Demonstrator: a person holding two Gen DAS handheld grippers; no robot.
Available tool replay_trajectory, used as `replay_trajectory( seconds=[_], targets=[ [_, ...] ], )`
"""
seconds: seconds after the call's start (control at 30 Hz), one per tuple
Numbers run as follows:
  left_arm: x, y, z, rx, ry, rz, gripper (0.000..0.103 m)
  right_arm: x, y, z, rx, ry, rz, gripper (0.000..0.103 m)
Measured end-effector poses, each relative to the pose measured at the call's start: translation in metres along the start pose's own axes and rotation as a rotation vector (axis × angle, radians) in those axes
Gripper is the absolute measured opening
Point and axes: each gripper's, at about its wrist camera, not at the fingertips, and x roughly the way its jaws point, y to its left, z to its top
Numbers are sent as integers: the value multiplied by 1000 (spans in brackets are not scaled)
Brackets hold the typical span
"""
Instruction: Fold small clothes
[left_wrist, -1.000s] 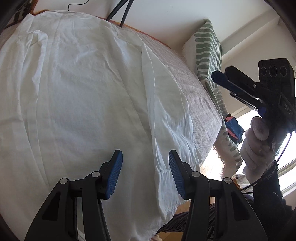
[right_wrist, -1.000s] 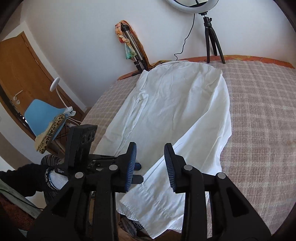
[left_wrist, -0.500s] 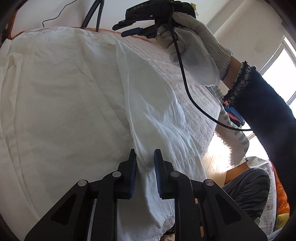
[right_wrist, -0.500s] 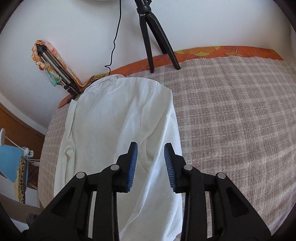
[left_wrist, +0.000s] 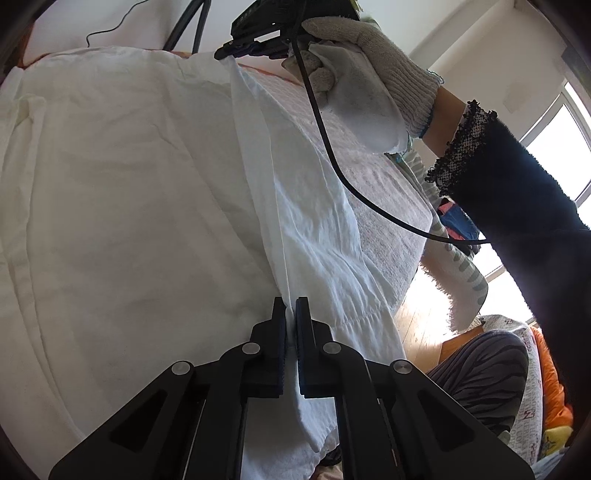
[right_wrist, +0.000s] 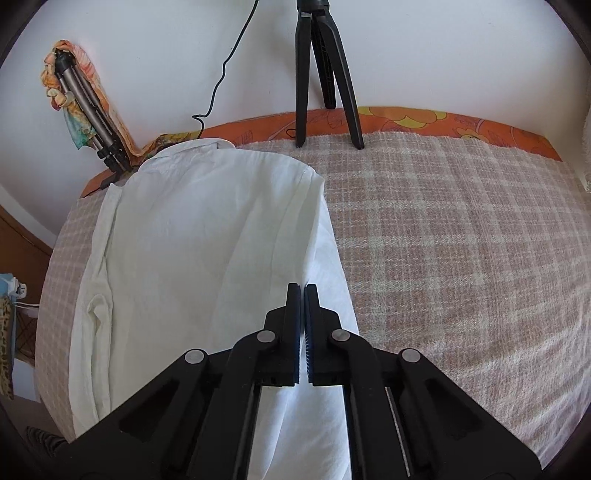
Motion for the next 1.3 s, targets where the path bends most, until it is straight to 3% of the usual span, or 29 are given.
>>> replay_trajectory(
  seconds=[0.2, 0.43, 0.53, 0.63, 0.7, 0.83, 0.97, 1.1, 1.13, 1.2, 1.3],
  targets=[
    [-17, 3, -9, -32, -21, -20, 3, -4, 43, 6, -80, -5, 46, 3],
    [-16, 12, -13, -61, 1, 4, 3, 46, 84, 1, -178, 58, 22, 3],
    [-11, 13, -12, -65, 14, 16, 3, 69, 77, -3, -156, 87, -28, 3],
    [-13, 11, -10, -37, 13, 37, 5, 73, 59, -5, -98, 99, 10, 3],
    [-14, 8, -9, -11, 8, 63, 6, 57, 45, -4, -48, 68, 62, 3],
    [-26, 8, -10, -6, -10, 79, 8, 3, 18, -12, 15, -37, 115, 20],
    [-37, 5, -10, 3, -47, 78, 8, -48, -11, -40, 64, -110, 186, 20],
    [-41, -4, -10, 39, -64, 94, 8, -77, -27, -88, 82, -99, 213, 21],
    [-43, -5, -10, 44, -70, 97, 8, -78, -32, -102, 31, -220, 308, 21],
    [-45, -8, -8, 51, -81, 97, 8, -78, -44, -130, 45, -209, 301, 22],
    [-45, -15, -9, 69, -82, 89, 8, -71, -62, -166, 93, -169, 315, 38]
  ],
)
